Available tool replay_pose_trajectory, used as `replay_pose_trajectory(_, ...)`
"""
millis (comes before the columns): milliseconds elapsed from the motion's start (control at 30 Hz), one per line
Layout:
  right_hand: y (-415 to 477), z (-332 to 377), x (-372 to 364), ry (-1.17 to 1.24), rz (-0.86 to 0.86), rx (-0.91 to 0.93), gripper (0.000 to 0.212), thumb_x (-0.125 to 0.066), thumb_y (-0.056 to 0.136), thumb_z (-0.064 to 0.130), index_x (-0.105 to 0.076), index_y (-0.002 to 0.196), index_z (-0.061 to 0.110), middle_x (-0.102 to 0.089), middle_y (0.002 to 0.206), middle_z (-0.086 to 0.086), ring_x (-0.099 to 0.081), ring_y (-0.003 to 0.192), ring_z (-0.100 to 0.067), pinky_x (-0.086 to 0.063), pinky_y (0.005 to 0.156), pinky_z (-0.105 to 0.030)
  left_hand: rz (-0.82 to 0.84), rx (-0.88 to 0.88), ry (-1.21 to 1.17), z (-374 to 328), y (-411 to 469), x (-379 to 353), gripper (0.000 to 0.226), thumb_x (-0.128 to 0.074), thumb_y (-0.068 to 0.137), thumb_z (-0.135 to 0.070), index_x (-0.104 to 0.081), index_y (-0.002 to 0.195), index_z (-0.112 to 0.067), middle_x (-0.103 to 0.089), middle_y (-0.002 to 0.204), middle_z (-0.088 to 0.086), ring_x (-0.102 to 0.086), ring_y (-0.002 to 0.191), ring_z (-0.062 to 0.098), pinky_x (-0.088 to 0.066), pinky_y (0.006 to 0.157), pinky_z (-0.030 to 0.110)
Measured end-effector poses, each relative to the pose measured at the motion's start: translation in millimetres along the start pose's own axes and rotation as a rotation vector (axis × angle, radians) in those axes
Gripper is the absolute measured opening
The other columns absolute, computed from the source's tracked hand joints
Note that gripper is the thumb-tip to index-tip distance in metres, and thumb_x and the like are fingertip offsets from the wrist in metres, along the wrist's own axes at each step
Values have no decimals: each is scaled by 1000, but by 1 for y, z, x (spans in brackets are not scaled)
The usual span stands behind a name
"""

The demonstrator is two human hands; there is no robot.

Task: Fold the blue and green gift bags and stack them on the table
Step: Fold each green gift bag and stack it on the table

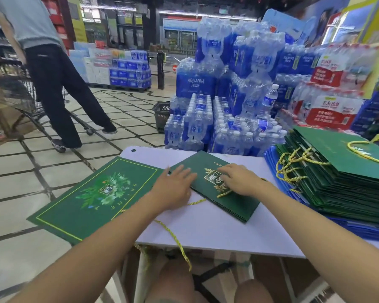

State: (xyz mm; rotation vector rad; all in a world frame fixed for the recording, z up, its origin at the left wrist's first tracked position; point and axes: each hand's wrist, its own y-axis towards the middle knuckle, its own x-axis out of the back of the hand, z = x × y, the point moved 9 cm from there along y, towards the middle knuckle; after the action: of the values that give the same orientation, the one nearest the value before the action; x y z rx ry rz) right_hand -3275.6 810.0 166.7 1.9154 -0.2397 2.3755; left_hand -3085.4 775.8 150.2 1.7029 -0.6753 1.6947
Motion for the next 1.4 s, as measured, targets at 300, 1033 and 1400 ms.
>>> replay_pose_trajectory(300, -24, -27, -34, -170, 32, 40, 52, -29, 107, 45, -27, 159, 40, -26, 167, 4, -23, 153, -19, -21, 124, -44, 239, 344, -125, 110, -8, -24, 57, -20, 106, -38, -21, 161, -28, -13, 171, -6, -13, 157, 23, -13, 123, 63)
replay_pose_trajectory(1033, -21, -26, -13, 423, -164, -79, 50, -56, 85, -2, -59, 126, 27, -72, 93, 11, -66, 90, -13, -55, 82, -31, 65, -202, -258, -1, 16, -20, 74, -52, 93, -74, -37, 157, -41, -27, 168, -12, -22, 155, 11, -21, 126, 35)
replay_pose_trajectory(1400, -30, -45, 14, -363, 11, -308, 24, -53, 84, 35, -64, 104, 27, -65, 105, 3, -58, 96, -25, -45, 83, -36, -8, -187, -282, -2, 10, -21, 79, -49, 90, -79, -36, 158, -40, -28, 168, -10, -22, 155, 12, -17, 127, 42)
